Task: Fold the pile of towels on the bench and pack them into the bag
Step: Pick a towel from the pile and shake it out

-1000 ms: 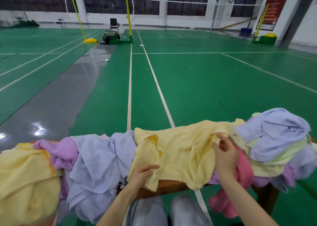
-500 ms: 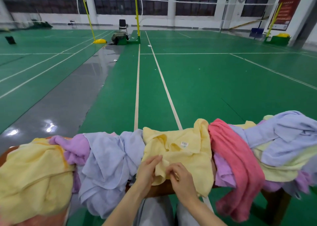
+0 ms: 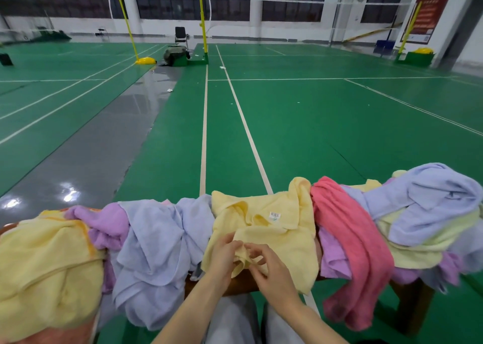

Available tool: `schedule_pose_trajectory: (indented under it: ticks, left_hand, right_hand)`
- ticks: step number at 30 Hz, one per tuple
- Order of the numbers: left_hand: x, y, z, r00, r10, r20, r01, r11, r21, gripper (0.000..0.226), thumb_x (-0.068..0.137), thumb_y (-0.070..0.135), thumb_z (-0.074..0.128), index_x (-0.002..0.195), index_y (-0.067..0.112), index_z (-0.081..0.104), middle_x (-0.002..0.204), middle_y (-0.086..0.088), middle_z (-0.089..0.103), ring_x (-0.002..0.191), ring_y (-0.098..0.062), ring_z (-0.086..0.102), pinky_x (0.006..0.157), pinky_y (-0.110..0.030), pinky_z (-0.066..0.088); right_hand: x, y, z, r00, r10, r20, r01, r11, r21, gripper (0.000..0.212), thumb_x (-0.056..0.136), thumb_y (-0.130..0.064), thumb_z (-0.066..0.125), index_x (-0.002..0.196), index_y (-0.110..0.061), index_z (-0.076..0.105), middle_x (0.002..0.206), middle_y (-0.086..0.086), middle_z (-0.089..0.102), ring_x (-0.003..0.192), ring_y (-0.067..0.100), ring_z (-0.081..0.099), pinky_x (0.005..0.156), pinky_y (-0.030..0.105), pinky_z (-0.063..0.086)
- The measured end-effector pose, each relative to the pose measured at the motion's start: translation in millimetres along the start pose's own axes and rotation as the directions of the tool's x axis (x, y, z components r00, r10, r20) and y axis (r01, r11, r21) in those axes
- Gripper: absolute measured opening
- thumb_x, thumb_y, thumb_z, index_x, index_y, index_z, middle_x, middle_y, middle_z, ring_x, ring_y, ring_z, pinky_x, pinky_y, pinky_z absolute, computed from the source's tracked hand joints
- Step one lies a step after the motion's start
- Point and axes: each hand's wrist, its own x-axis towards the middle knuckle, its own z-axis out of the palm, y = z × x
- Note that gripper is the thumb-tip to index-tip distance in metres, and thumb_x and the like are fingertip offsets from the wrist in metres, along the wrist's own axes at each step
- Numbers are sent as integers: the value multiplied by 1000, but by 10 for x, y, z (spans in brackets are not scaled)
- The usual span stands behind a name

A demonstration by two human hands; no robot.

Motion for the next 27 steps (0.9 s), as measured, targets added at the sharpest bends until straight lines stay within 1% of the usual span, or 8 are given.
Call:
schedule_pose_trajectory:
  ticks: [3,6,8,11,14,18,22,27]
  left_hand:
    - [17,51,-12,999,34,-1,-34,999,-11,33,88,-4,53,119,10,53,109,-16,61,87,-26,62,65,-29,50]
    - [10,232,11,996,63,62,-56,993,-107,29,85,-8,57,108,10,60,92,-16,60,67,-20,58,57,-26,49]
    - [-3,421,65,992,55,111,-30,976,-214,18,86,-9,54,94,5,63,80,-14,59,56,-15,56,50,-23,49]
    - [-10,736,171,983,76,168,-4,920,-393,16,90,-8,47,93,2,60,77,-11,60,59,-14,59,49,-18,52]
    - [-50,980,272,969,127,211,9,837,-547,17,92,-7,45,94,1,60,75,-12,60,54,-14,62,51,-18,53]
    - [-83,1168,346,959,159,233,59,693,-718,20,93,-8,40,92,-2,60,79,-15,58,52,-15,64,53,-19,54]
    - [-17,1365,228,971,207,118,-17,554,-832,25,94,-9,37,87,0,59,79,-15,56,49,-16,63,49,-19,53]
    - [198,1434,-202,969,246,-30,-170,571,-803,31,96,-8,34,89,5,61,78,-9,50,65,-13,50,54,-16,52]
  right_hand:
    - [0,-2,-32,999,40,-4,-39,999,35,38,78,-41,66,106,-48,42,111,-22,54,99,0,54,85,15,45]
    - [22,-22,-101,995,56,-79,-57,998,-9,59,59,-75,60,106,-45,42,109,-25,52,100,-3,51,82,8,39]
    - [48,2,-162,988,62,-144,-70,996,-52,71,54,-85,52,107,-39,44,105,-22,52,96,-1,51,79,10,40]
    - [79,66,-286,971,146,-187,-152,988,-18,53,67,-51,74,106,-32,45,105,-14,55,92,6,54,75,15,43]
    - [81,136,-388,949,220,-228,-230,973,-19,33,78,-28,74,100,-27,49,101,-11,58,88,7,56,72,19,44]
    - [68,154,-484,924,252,-288,-290,952,-99,18,83,-14,64,93,-23,53,89,-15,54,83,10,56,73,29,46]
    - [55,264,-612,896,326,-302,-380,914,-142,19,78,-10,62,79,-26,53,79,-9,60,75,15,59,64,30,45]
    - [46,343,-924,918,362,-161,-385,912,-142,21,75,-9,67,67,-24,55,61,-8,60,64,14,60,52,17,39]
